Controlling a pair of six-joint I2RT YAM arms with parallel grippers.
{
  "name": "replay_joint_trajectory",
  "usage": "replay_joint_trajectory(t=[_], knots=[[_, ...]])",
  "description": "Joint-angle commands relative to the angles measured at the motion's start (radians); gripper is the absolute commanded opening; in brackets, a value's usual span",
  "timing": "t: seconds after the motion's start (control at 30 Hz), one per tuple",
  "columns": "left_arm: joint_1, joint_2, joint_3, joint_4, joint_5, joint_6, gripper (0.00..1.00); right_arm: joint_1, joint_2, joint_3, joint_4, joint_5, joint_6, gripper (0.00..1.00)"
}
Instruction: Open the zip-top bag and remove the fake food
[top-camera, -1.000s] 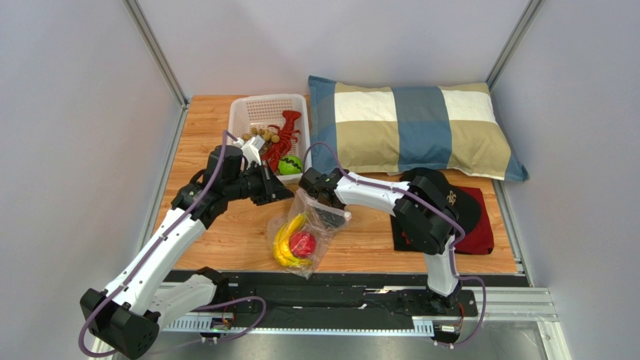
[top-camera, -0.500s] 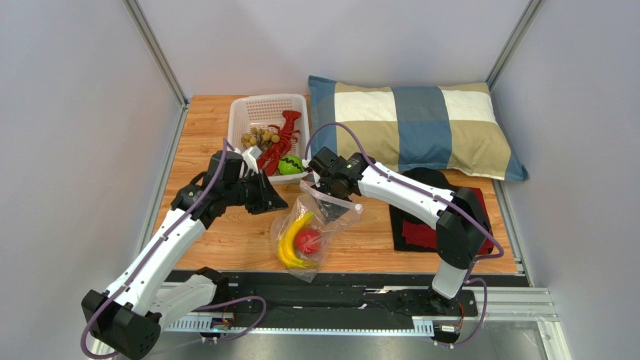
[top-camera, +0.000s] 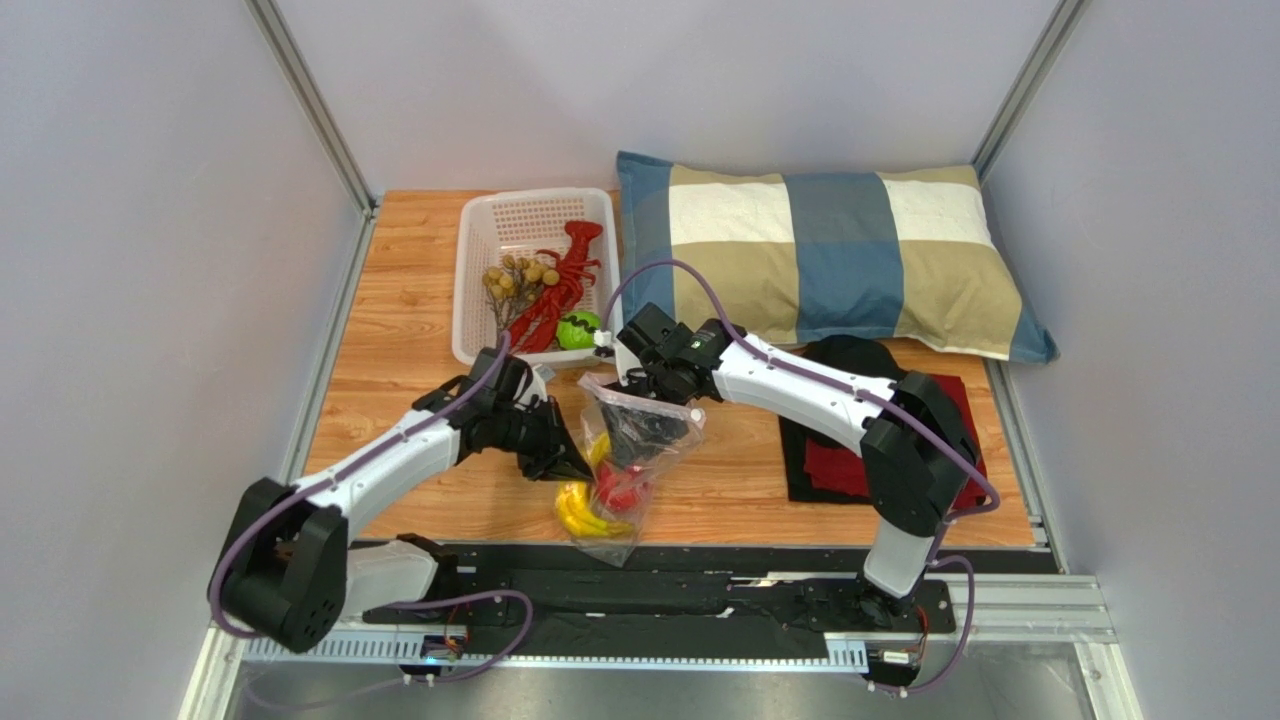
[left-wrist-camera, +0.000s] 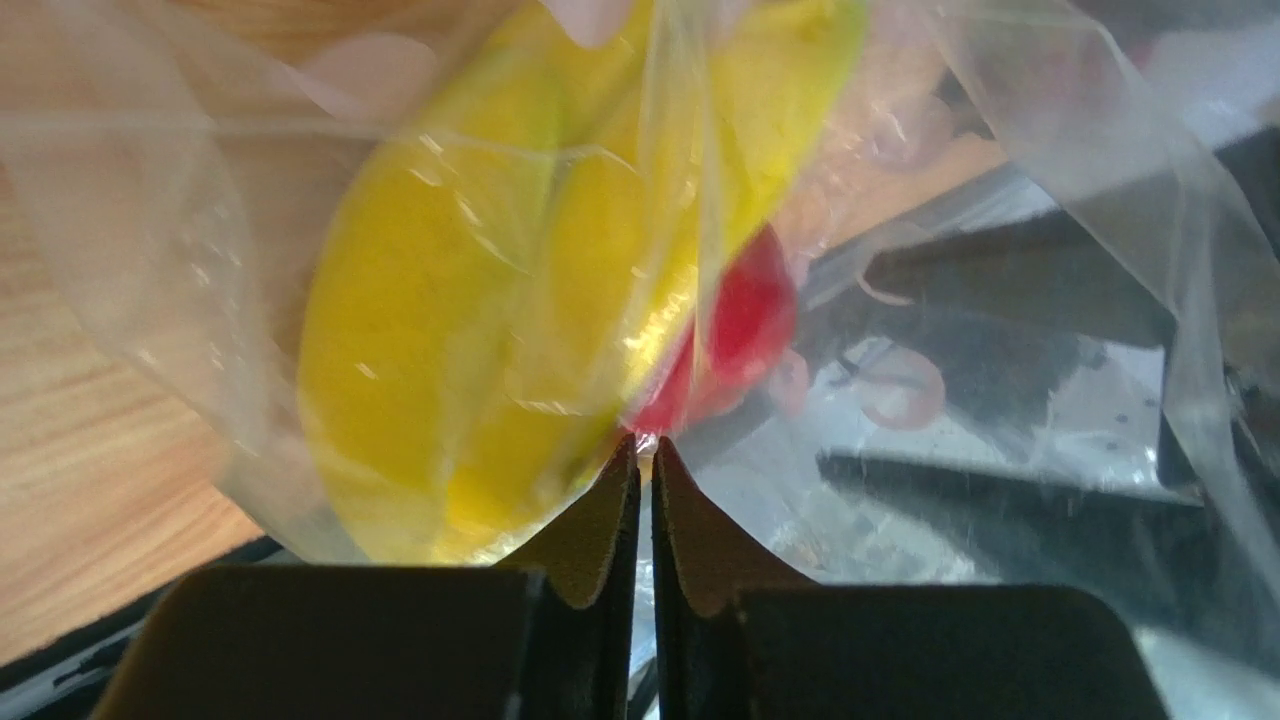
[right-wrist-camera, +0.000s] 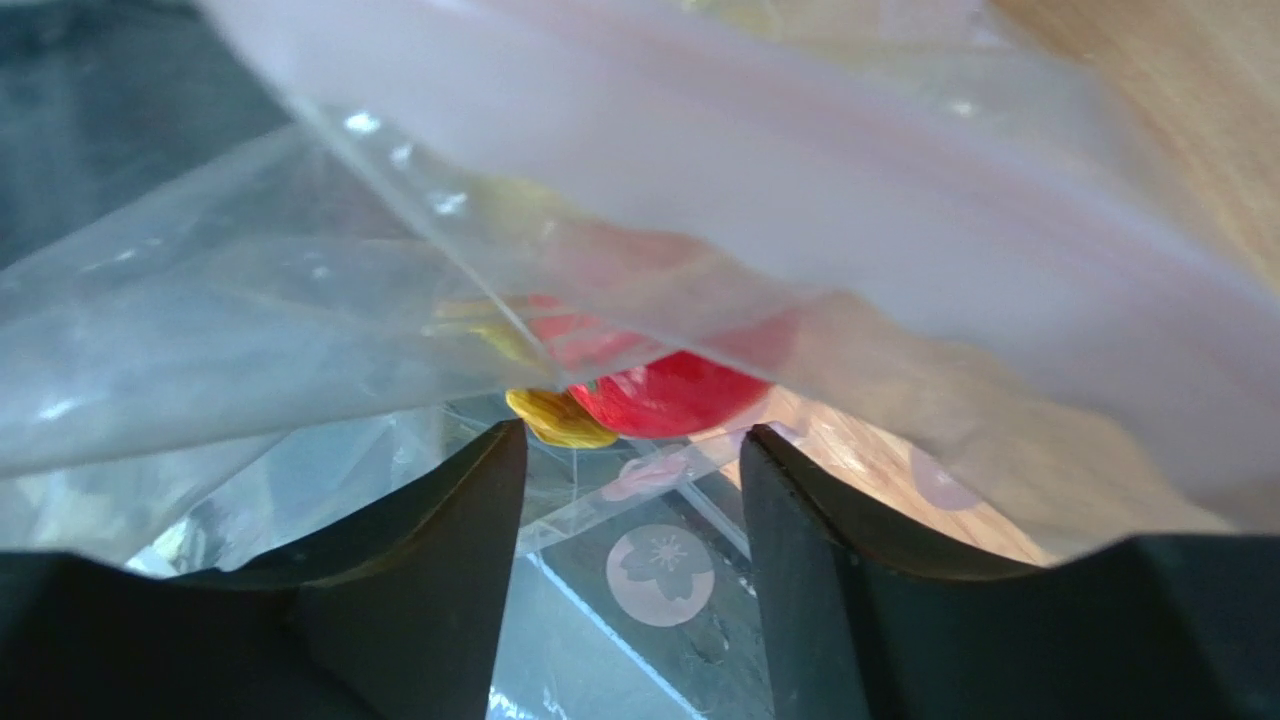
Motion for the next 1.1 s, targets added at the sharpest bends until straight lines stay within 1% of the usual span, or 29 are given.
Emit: replay_joint_trajectory(t=[0.0, 0.17, 0.37, 0.4, 0.5, 0.6, 0.67, 0.73, 0.77, 0.8, 0.83, 0.87, 0.9, 0.97, 1.07], knots=[[-0.023, 0.125, 0.035, 0.072, -0.021, 0.03, 0.1, 0.001, 0.02, -0.045, 0.103, -0.07, 0.027, 0.61], [-0.031, 0.194, 0.026, 0.098, -0.045, 0.037, 0.09, 0.015, 0.068, -0.065, 0.14, -0.101, 0.047, 0.64], [-0.031, 0.256, -0.008, 0.161, -0.079, 0.023, 0.09, 0.041, 0.124, -0.114, 0.196, -0.056, 0.071, 0.73], [-0.031, 0.278, -0.008, 0.176, -0.079, 0.027, 0.09, 0.043, 0.134, -0.125, 0.217, -0.056, 0.082, 0.77], [-0.031, 0.297, -0.006, 0.186, -0.079, 0.028, 0.09, 0.046, 0.164, -0.159, 0.251, -0.04, 0.105, 0.79], [-0.031, 0.277, 0.001, 0.169, -0.087, 0.037, 0.09, 0.054, 0.177, -0.182, 0.254, -0.006, 0.116, 0.79], [-0.031, 0.253, 0.036, 0.137, -0.088, 0.074, 0.09, 0.051, 0.171, -0.196, 0.251, 0.046, 0.113, 0.79], [-0.031, 0.201, 0.079, 0.043, -0.111, 0.137, 0.1, 0.038, 0.158, -0.193, 0.236, 0.088, 0.11, 0.79], [-0.031, 0.181, 0.13, 0.005, -0.122, 0.16, 0.15, 0.029, 0.154, -0.188, 0.229, 0.097, 0.114, 0.79], [-0.031, 0.135, 0.156, -0.071, -0.148, 0.18, 0.18, 0.018, 0.152, -0.177, 0.223, 0.105, 0.122, 0.79], [-0.031, 0.113, 0.182, -0.107, -0.163, 0.213, 0.23, -0.009, 0.152, -0.171, 0.222, 0.112, 0.13, 0.79], [-0.031, 0.089, 0.226, -0.141, -0.175, 0.226, 0.25, -0.025, 0.154, -0.161, 0.222, 0.112, 0.154, 0.79], [-0.031, 0.044, 0.248, -0.208, -0.209, 0.235, 0.27, -0.038, 0.16, -0.135, 0.222, 0.106, 0.165, 0.79], [-0.032, 0.001, 0.294, -0.283, -0.244, 0.247, 0.31, -0.069, 0.183, -0.09, 0.223, 0.08, 0.188, 0.79], [-0.031, -0.106, 0.313, -0.331, -0.274, 0.228, 0.33, -0.083, 0.218, -0.001, 0.223, 0.054, 0.235, 0.79]])
